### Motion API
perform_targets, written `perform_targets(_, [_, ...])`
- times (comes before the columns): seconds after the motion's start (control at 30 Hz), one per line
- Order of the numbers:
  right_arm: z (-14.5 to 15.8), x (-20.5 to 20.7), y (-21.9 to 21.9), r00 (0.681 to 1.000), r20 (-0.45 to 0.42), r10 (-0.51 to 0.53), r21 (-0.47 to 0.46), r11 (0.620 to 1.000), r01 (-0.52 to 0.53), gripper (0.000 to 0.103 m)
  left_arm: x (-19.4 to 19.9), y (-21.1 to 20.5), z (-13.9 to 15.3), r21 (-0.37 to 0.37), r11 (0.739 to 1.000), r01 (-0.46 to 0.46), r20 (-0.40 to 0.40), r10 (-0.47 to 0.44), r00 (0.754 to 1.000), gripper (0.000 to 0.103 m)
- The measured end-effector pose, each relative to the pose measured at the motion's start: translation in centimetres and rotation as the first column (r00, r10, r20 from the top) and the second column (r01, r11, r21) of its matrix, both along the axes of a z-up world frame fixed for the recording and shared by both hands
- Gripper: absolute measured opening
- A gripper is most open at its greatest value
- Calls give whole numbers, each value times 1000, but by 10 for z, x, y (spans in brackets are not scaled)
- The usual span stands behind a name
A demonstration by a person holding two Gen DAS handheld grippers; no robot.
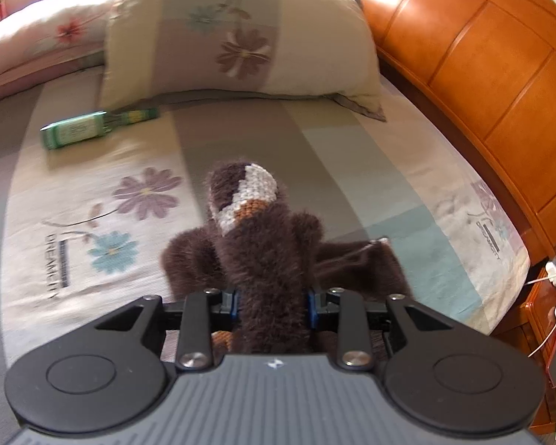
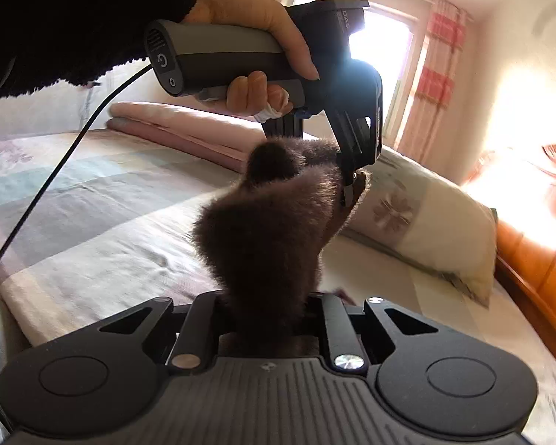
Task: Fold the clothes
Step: 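Lift the gripped sweater end upward with both grippers, then fold the lifted sweater end over and open both grippers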
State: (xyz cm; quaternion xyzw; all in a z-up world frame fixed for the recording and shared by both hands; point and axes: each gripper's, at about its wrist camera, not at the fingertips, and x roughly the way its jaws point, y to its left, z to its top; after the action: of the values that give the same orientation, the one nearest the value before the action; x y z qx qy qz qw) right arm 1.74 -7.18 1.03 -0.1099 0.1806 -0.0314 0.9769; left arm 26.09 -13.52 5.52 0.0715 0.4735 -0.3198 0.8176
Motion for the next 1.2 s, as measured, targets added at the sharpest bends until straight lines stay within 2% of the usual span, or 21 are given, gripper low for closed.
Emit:
perform_targets(0.33, [-8,-12,-57,996,-16,-93,95,991,94,20,-8,-81,-30,57,996,69,-18,-68,998,30])
perform_targets(0.63, [-27,-19,-92,988,-49,-146,148,977,151,20,-10,-134,-66,111,987,118,-67,-111,992,31])
perform_targets(0.9, [-40,-21,-114,982,-89,-168,205,962,183,20,-7,-158,-85,139,981,137,-110,-122,986,35])
perform_targets(1.2, [-51,-23,-120,980,-106,-171,216,958,190,21,-2,-165,-83,136,982,135,-154,-113,982,41])
